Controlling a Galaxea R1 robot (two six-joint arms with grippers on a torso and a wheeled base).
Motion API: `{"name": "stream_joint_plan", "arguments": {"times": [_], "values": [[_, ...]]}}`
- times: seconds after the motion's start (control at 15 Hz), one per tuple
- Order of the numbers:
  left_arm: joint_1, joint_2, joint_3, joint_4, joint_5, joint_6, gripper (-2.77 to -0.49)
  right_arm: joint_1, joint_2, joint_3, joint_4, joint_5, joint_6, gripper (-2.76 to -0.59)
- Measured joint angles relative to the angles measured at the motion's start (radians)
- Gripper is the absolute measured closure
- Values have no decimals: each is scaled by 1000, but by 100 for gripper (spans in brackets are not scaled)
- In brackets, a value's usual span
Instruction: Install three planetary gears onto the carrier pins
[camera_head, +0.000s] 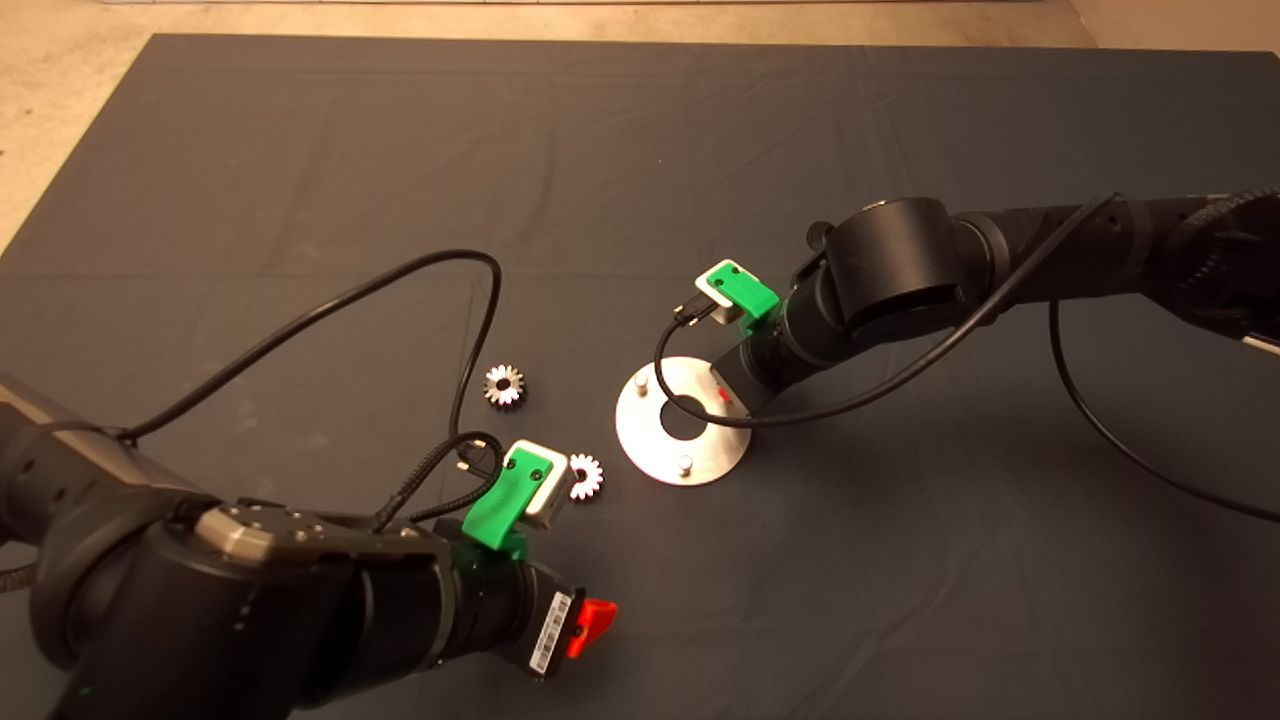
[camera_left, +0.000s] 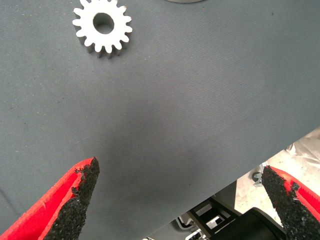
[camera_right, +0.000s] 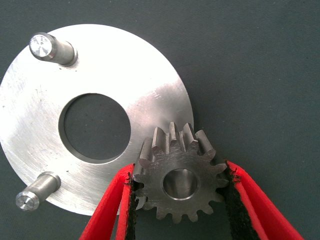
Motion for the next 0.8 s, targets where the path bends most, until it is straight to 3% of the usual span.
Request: {"name": "stream_joint_plan", "arguments": {"times": [0.8], "values": [[0, 0, 0, 6, 0, -1, -233, -4, 18, -29, 1, 4, -1, -100]]}}
